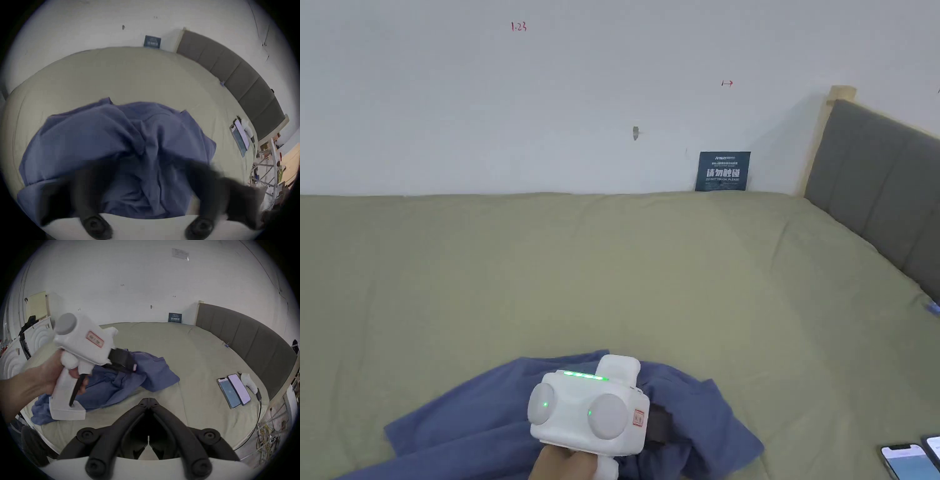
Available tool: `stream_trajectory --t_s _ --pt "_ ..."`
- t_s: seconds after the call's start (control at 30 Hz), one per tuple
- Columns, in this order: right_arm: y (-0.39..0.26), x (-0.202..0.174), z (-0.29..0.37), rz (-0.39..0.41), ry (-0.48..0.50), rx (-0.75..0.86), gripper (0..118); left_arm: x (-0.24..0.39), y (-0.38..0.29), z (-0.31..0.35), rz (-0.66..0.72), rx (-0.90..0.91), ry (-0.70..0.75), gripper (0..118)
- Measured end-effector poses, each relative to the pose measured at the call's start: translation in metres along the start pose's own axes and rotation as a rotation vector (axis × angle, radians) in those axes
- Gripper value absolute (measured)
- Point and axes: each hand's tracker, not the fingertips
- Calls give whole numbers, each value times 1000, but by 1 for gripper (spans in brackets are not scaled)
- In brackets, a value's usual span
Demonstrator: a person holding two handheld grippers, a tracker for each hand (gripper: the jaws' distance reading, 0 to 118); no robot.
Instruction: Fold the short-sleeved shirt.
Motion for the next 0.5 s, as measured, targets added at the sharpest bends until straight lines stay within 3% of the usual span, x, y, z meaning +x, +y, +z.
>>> stream_trajectory --t_s 0.13,0.3,0.37,0.4,0.43,0.47,0.5 --pt "3 -5 10 2 7 18 0 -14 -13 65 -2 100 21 118" --pt "13 -16 30 8 22 75 0 -46 -71 189 95 306 108 117" --pt "15 -21 41 13 26 105 0 -57 -106 243 122 381 173 109" --pt "16 -23 46 14 33 117 0 -61 -127 272 158 470 237 82" --pt "16 -26 50 17 41 129 0 -63 -144 298 186 512 293 19" --pt "17 -30 54 19 46 139 0 -68 -161 316 229 535 345 0" --pt "17 -34 58 22 53 151 0 -76 -178 336 267 557 374 0"
